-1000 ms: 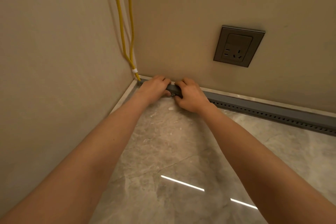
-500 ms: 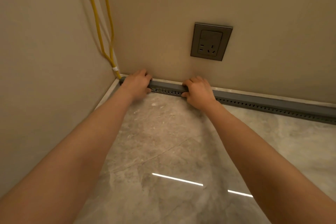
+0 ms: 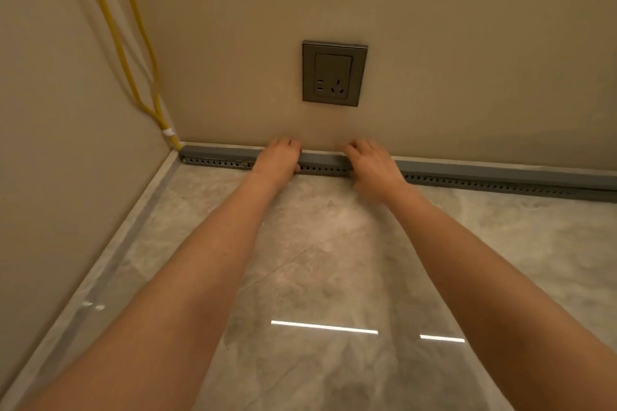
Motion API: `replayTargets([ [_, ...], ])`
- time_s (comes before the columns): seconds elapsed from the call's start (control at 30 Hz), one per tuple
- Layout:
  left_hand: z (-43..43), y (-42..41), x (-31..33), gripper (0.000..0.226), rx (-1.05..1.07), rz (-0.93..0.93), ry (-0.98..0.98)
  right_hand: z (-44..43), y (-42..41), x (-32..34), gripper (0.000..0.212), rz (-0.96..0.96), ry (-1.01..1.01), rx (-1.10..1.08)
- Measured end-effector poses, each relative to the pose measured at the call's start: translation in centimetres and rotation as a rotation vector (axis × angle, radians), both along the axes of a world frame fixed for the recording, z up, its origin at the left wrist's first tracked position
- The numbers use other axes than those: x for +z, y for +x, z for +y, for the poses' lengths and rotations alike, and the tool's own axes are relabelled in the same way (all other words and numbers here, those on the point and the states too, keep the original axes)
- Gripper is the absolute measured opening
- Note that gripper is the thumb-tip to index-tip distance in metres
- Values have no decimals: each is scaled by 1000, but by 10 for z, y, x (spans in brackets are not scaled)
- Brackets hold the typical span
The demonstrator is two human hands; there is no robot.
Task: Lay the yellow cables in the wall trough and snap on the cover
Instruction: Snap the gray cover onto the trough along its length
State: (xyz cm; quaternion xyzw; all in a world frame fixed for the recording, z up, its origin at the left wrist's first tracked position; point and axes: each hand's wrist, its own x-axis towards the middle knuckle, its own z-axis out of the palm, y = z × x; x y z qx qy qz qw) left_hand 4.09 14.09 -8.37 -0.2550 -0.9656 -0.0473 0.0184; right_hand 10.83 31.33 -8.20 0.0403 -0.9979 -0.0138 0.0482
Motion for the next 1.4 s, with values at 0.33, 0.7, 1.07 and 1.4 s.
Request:
replayTargets([
  [0.33,9,7,1,35,73,-10,40,79,39,9,33,-61,76,-266],
  [0.7,26,11,8,37,237,18,-90,100,29,4,37,-127,-195,-222],
  [1.07,34,23,6,39,256,116,-231,105,29,-1,38,-135,-270,-140],
  [1.4,105,59,8,38,-103,154,-219,113,34,12,34,-117,-334,-139],
])
